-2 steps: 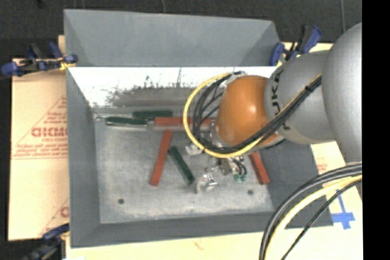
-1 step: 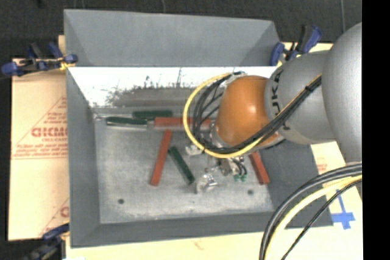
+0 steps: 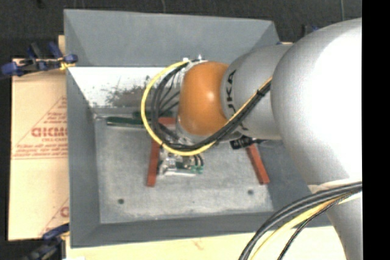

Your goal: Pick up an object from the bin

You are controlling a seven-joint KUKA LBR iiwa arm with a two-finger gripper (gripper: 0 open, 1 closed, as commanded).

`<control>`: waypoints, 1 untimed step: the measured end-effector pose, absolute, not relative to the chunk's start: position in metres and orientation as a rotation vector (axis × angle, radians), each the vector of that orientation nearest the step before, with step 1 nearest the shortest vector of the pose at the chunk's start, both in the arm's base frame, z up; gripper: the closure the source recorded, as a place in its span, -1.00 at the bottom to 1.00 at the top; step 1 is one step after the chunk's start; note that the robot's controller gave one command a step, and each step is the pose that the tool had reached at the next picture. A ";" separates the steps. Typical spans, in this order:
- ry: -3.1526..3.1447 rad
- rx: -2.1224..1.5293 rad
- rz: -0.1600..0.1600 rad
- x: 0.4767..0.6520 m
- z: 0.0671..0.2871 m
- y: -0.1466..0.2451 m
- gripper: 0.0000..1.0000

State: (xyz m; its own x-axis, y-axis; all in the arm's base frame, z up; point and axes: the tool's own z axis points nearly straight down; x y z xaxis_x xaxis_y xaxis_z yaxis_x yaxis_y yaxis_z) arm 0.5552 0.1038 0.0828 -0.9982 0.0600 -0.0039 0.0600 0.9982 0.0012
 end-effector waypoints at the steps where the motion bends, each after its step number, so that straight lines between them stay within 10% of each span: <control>1: 3.136 0.092 0.001 0.555 0.083 0.104 1.00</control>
Offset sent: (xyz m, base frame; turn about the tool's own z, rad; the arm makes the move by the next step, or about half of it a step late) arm -0.0190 -0.0360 0.0701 0.0049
